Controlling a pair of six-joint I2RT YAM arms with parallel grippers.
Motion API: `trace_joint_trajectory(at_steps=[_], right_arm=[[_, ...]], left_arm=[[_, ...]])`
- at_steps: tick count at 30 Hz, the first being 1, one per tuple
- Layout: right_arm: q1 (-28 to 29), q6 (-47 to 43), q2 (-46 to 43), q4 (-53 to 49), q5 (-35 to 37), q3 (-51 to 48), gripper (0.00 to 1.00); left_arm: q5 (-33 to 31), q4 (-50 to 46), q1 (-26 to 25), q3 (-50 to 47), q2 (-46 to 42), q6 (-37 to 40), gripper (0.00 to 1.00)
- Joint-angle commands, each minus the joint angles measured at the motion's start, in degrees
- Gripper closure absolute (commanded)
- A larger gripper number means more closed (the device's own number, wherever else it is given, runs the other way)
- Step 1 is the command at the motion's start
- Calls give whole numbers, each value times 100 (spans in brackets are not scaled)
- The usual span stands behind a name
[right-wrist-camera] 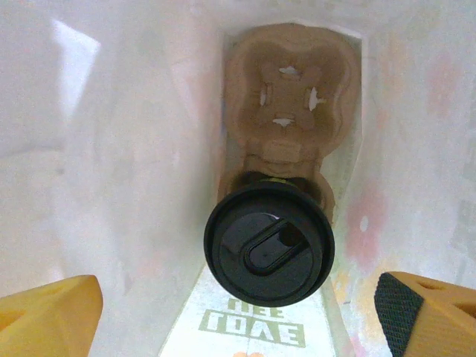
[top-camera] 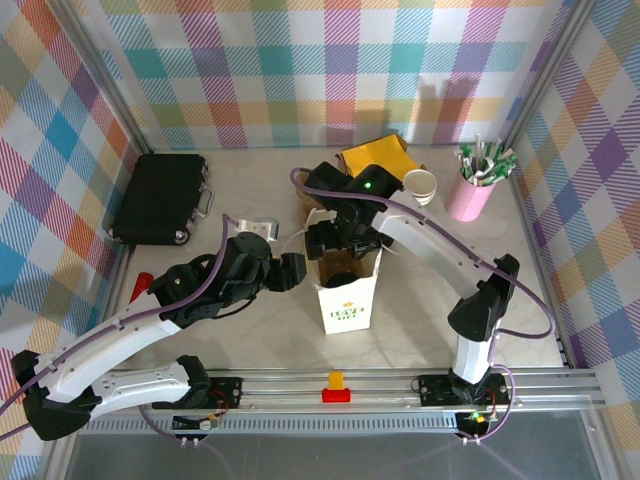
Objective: Pack the takeout coffee
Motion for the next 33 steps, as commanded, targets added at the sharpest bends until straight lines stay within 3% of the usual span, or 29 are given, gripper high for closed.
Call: trace_joint_trajectory(at_steps=[1, 18, 26, 29, 33], right_arm=[[2, -13, -257, -84, -91, 189, 5], [-16, -464, -816, -2, 229, 787, 6], [-101, -1060, -1613, 840, 805, 449, 0], [-353, -1216, -2015, 1248, 1017, 4, 1], [-1214, -1015, -2578, 1741, 656, -677, 1]], left_arm=[[-6, -22, 38, 141, -26, 29, 34], [119, -127, 38, 510, -39, 257, 34], [100, -214, 38, 779, -158, 420, 35], [64, -280, 45, 860, -203, 475, 35], [-26, -321, 38, 817, -336, 486, 35]])
